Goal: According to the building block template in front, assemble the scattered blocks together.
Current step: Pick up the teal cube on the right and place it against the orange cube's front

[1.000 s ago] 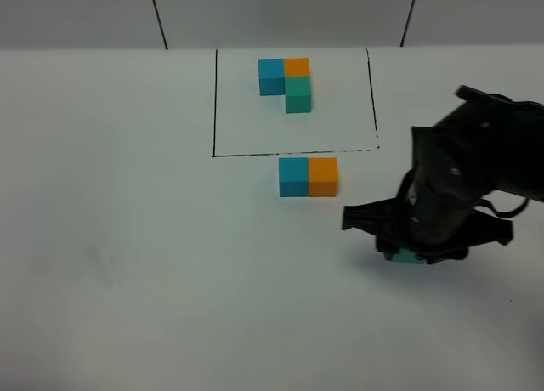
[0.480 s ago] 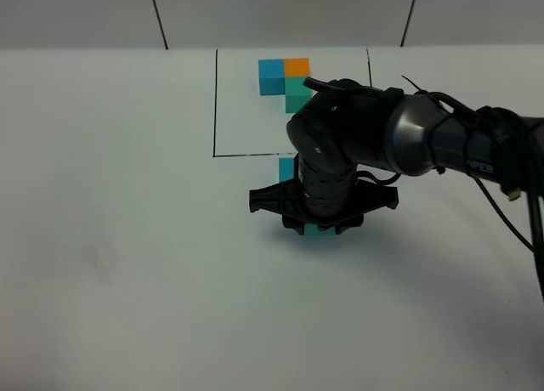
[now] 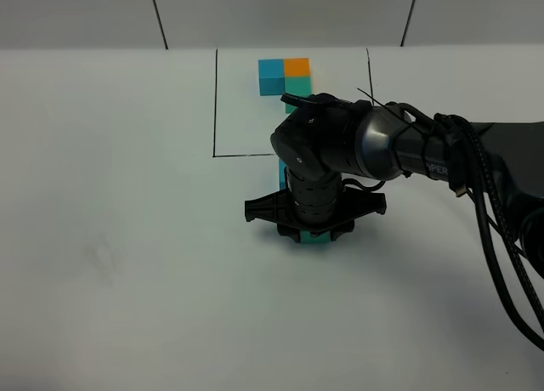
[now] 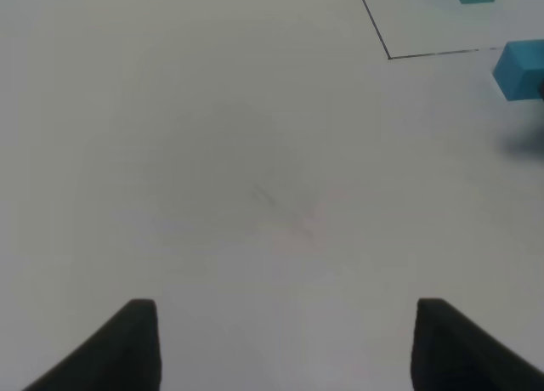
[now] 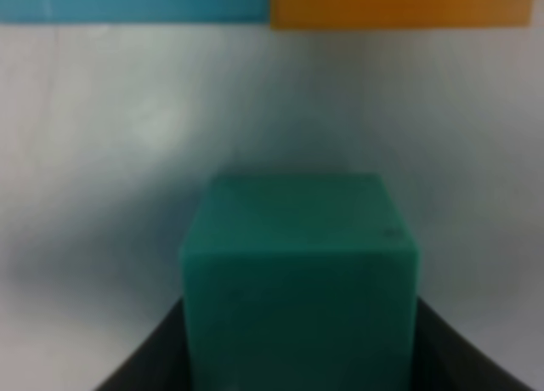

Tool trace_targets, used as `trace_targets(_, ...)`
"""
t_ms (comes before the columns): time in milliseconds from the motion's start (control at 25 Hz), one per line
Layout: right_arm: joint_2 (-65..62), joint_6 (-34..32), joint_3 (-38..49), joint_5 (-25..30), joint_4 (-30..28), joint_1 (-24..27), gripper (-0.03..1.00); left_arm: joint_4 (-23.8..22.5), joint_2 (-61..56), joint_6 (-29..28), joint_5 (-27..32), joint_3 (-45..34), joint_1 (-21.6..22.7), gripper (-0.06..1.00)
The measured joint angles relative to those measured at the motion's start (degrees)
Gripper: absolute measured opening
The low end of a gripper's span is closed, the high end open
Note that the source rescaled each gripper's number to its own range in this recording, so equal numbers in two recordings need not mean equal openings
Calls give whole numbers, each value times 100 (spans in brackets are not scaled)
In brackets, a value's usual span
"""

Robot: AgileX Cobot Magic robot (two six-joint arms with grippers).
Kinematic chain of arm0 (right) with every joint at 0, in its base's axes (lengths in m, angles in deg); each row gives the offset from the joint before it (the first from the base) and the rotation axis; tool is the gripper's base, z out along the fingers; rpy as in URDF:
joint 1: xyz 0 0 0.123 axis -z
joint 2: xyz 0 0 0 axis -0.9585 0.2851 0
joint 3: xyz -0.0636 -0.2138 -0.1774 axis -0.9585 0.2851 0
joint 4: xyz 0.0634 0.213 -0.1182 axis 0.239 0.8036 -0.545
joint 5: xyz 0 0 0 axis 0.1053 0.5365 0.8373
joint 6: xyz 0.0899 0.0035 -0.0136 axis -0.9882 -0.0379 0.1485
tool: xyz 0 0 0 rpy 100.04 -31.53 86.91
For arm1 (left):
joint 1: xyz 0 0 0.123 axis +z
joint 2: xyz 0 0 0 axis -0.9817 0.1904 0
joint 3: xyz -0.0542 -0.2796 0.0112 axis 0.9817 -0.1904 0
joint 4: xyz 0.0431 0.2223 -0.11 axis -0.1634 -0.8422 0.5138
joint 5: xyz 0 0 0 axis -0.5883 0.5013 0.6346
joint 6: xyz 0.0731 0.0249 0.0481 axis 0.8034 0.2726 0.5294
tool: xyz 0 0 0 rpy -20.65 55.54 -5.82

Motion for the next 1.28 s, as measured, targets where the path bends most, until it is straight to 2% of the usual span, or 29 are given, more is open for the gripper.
trace_targets(520, 32, -126, -10, 7, -253, 120, 2, 0, 0, 0, 0, 0, 0, 36)
trace_targets(1280, 61, -126, -35, -227, -326, 195, 2, 0, 0, 0, 0, 0, 0, 36)
